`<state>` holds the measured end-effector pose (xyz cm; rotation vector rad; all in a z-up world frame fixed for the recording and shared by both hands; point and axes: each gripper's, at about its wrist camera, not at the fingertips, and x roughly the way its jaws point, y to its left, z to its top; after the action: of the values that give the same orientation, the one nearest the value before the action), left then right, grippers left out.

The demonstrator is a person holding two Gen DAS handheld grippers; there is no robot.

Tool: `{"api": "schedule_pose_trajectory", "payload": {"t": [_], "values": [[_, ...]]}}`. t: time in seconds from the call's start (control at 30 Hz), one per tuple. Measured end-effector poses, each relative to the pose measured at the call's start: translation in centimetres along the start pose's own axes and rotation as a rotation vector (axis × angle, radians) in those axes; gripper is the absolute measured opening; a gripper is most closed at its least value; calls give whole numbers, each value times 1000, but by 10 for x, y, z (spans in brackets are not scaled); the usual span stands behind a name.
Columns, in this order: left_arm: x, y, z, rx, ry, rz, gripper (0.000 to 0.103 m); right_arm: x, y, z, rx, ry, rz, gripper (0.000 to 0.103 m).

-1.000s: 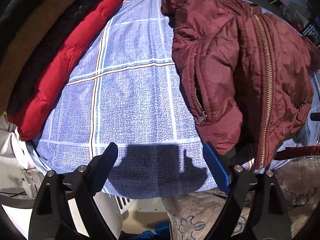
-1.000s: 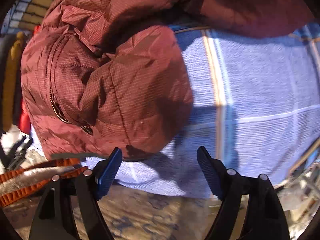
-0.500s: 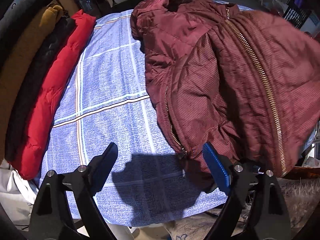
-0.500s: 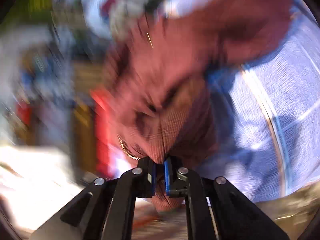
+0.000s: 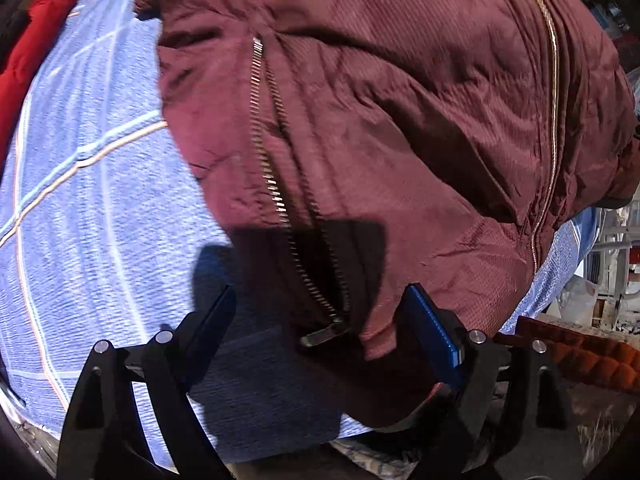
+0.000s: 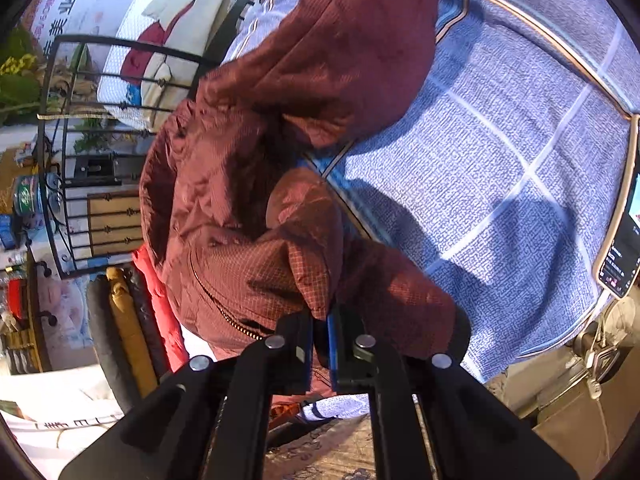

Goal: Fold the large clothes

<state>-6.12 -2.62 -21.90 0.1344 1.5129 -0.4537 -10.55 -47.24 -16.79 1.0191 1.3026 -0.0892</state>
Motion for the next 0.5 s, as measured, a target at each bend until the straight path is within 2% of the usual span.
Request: {"api": "schedule_pose_trajectory", "payload": {"t": [0.03, 0.07, 0.13, 0.2, 0.23, 0.3, 0.37, 0.43, 0.5], "values": [[3, -7, 2, 11, -20, 4, 69, -2, 1, 2, -15, 6, -16, 7], [5, -13, 5, 27, -22, 18, 63, 2, 15, 0, -34, 11, -22, 7], [2, -22, 12, 66, -21, 41, 30, -1, 33, 2, -76, 31, -25, 7], [-21, -20, 18, 47, -60, 14, 18, -10, 46, -1, -135, 68, 12, 7], [-42, -16, 19, 28, -102, 4, 16, -20, 57, -8, -189, 96, 65, 7], [-98, -4, 9, 11, -222, 8, 15, -32, 77, -25, -332, 138, 103, 7], [-135, 9, -9, 35, -271, 66, 15, -30, 88, -49, -438, 217, 74, 7], [-139, 21, -28, 89, -238, 153, 15, -5, 82, -70, -489, 321, -34, 7], [-105, 32, -48, 147, -116, 245, 16, 51, 59, -102, -599, 470, -223, 8]]}}
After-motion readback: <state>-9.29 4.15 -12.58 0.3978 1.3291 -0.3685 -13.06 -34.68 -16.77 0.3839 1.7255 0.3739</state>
